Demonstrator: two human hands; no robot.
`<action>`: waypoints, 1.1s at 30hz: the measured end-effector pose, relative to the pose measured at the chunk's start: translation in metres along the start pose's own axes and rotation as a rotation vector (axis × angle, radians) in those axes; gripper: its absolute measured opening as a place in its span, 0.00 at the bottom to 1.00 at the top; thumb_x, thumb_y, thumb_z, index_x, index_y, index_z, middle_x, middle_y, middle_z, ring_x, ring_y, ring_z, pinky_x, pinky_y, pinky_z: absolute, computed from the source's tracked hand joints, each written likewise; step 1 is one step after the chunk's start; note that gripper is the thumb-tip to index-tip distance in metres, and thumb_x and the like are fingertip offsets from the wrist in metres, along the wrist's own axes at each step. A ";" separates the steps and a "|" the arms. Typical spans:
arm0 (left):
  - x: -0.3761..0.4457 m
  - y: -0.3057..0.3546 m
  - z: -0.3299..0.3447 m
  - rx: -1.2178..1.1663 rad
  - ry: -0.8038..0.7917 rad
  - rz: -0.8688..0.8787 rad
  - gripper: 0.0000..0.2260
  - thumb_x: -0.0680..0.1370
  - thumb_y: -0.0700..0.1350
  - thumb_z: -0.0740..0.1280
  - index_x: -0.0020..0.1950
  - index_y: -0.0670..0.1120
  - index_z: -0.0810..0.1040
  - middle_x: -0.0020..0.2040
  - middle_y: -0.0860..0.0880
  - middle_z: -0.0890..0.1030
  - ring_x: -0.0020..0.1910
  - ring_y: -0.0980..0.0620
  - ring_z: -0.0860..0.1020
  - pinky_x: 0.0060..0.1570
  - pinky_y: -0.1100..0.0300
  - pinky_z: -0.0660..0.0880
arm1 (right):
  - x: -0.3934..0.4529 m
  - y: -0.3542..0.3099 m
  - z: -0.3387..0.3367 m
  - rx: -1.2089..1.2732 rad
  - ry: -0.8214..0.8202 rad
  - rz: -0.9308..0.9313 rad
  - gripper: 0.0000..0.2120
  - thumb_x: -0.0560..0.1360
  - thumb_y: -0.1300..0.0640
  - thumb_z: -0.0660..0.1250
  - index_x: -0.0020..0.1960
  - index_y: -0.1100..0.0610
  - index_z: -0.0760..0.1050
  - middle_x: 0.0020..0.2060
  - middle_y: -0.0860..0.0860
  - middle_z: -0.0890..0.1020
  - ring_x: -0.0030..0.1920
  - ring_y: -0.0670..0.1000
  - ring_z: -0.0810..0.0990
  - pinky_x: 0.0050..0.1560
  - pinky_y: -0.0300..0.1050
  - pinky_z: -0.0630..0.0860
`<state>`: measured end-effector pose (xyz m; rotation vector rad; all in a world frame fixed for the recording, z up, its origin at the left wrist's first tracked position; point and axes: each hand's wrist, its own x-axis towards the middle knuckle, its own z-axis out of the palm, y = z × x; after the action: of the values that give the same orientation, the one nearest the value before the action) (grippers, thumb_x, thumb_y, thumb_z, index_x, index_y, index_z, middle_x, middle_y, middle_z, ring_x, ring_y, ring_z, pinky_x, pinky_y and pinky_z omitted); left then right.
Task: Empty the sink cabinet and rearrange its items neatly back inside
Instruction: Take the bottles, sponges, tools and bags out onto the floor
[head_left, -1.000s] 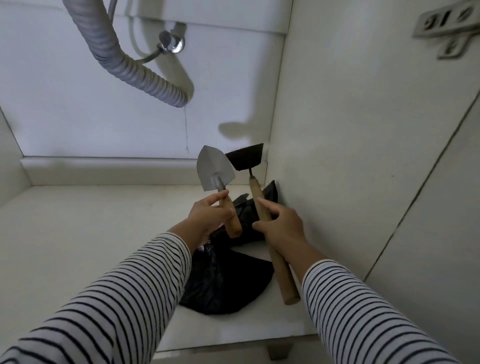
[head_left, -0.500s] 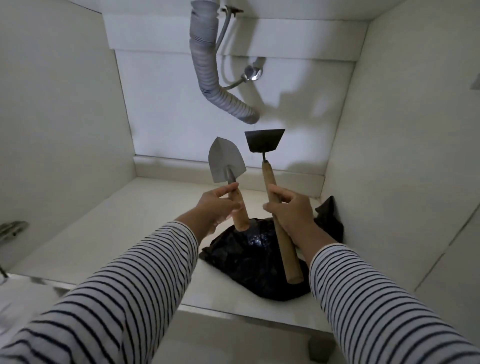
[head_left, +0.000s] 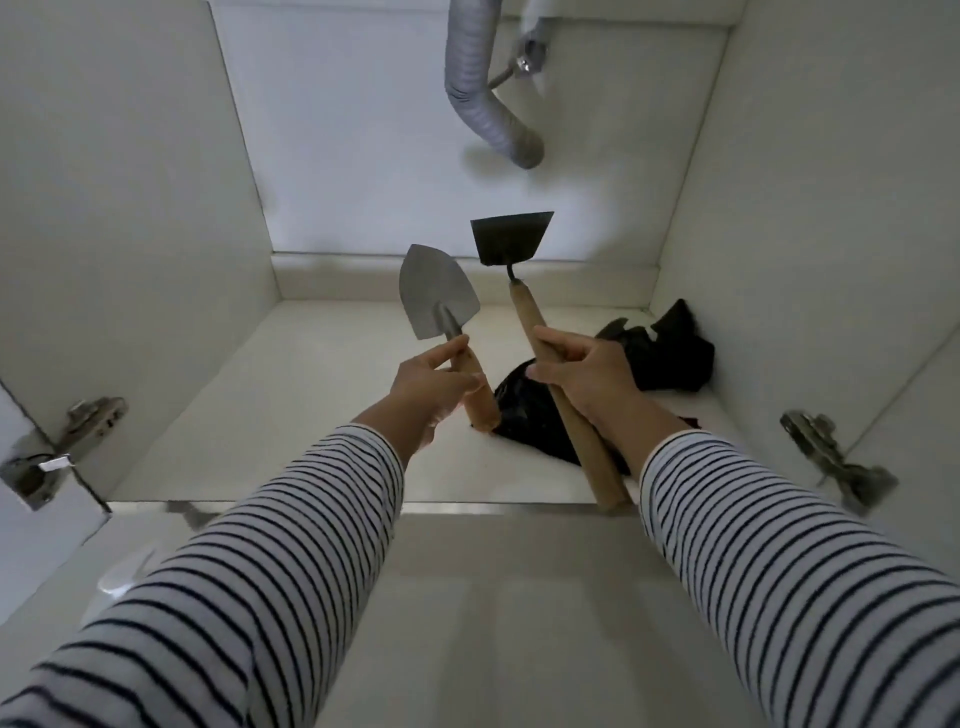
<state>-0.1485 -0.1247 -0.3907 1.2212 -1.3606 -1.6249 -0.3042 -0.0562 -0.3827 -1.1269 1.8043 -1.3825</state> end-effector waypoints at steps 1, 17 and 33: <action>-0.004 -0.004 0.002 0.005 -0.036 -0.007 0.24 0.73 0.33 0.69 0.66 0.52 0.75 0.62 0.43 0.77 0.62 0.45 0.76 0.64 0.52 0.72 | -0.012 0.000 -0.002 -0.013 0.024 0.011 0.24 0.69 0.63 0.73 0.63 0.49 0.76 0.59 0.50 0.79 0.51 0.48 0.79 0.45 0.32 0.73; -0.124 -0.064 0.135 -0.118 -0.464 -0.083 0.26 0.74 0.31 0.67 0.69 0.50 0.71 0.57 0.47 0.76 0.56 0.50 0.77 0.60 0.56 0.75 | -0.195 0.020 -0.125 -0.162 0.323 0.195 0.25 0.69 0.61 0.74 0.64 0.50 0.76 0.58 0.50 0.79 0.51 0.48 0.80 0.52 0.35 0.76; -0.265 -0.197 0.216 -0.158 -0.357 -0.148 0.27 0.74 0.31 0.67 0.71 0.48 0.69 0.64 0.44 0.77 0.59 0.48 0.78 0.62 0.52 0.74 | -0.325 0.136 -0.211 -0.025 0.171 0.303 0.23 0.67 0.62 0.75 0.60 0.48 0.79 0.54 0.52 0.83 0.49 0.51 0.83 0.55 0.45 0.79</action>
<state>-0.2524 0.2339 -0.5191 0.9899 -1.3425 -2.0896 -0.3684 0.3410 -0.4654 -0.7262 2.0196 -1.3085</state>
